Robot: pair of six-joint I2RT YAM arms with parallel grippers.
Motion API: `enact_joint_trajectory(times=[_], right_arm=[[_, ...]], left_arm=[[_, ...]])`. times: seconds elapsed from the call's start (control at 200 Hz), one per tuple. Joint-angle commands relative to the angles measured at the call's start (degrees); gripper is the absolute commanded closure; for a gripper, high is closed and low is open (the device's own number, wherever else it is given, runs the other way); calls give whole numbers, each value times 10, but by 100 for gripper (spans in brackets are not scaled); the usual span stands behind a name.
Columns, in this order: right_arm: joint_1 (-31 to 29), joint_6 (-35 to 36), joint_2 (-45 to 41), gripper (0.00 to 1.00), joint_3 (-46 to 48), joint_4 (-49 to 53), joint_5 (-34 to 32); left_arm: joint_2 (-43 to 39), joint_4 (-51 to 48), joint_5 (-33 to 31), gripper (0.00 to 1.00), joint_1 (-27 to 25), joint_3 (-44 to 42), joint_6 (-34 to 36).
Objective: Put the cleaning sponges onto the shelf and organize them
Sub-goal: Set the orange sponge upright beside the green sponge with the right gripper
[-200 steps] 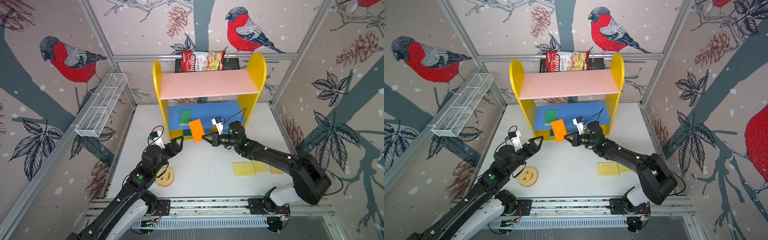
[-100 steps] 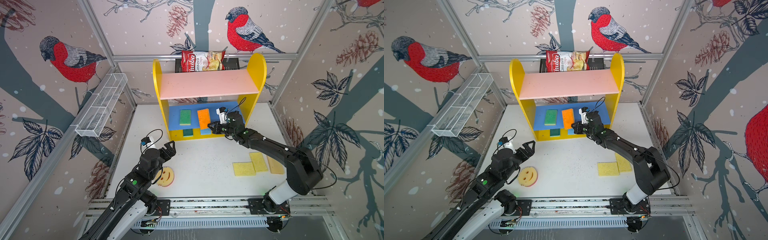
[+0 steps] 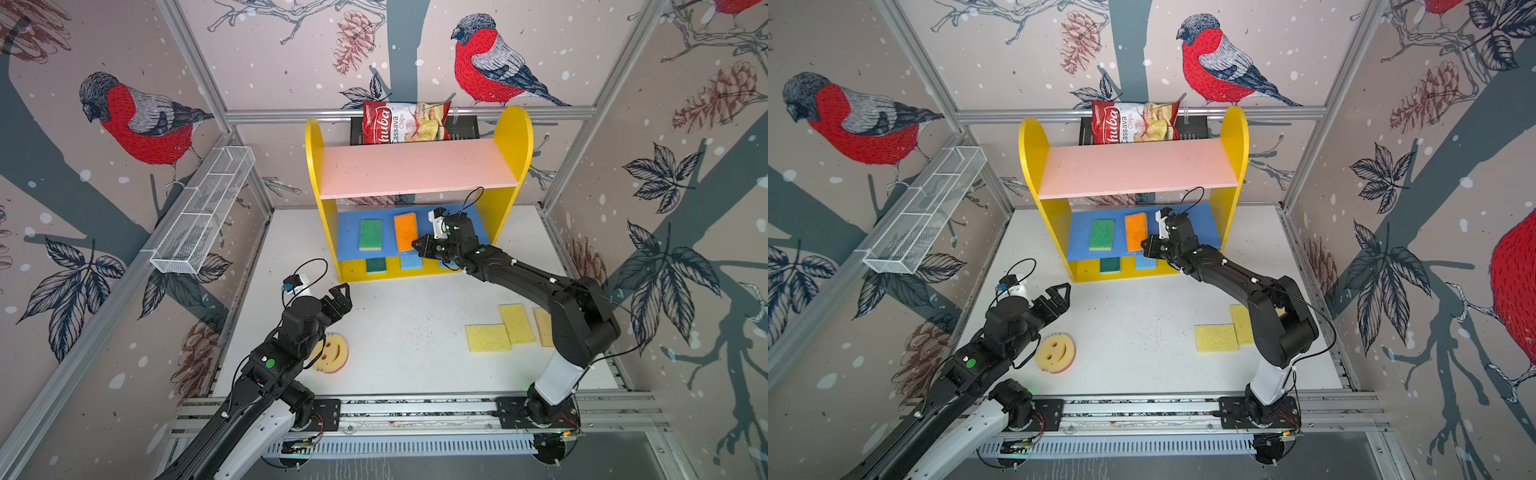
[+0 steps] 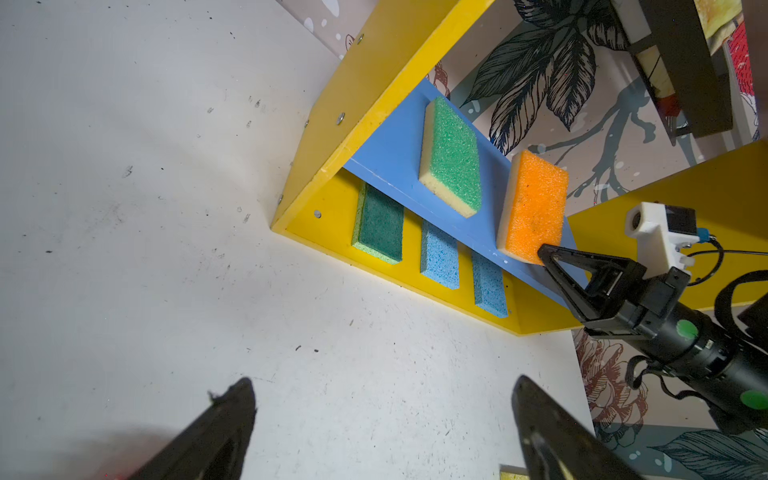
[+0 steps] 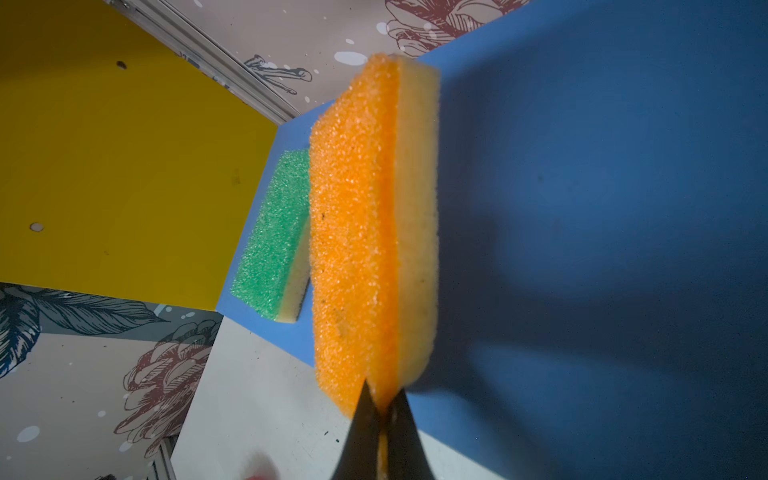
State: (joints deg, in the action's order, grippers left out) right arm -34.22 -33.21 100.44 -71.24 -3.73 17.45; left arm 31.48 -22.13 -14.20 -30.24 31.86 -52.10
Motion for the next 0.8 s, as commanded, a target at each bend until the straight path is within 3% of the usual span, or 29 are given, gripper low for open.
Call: enact_joint_trajectory(times=[0.0,0.475,0.795], right_arm=[[-1,-12,9,96,-10,13,1],[1,-12,21,86,-15,26,-17],[2,-10,19,73,-4,28,-38]], left_arm=[[2,0,-5,5,1,1,5],[21,16,9,5,0,3,1],[26,19,10,5,0,4,-2]])
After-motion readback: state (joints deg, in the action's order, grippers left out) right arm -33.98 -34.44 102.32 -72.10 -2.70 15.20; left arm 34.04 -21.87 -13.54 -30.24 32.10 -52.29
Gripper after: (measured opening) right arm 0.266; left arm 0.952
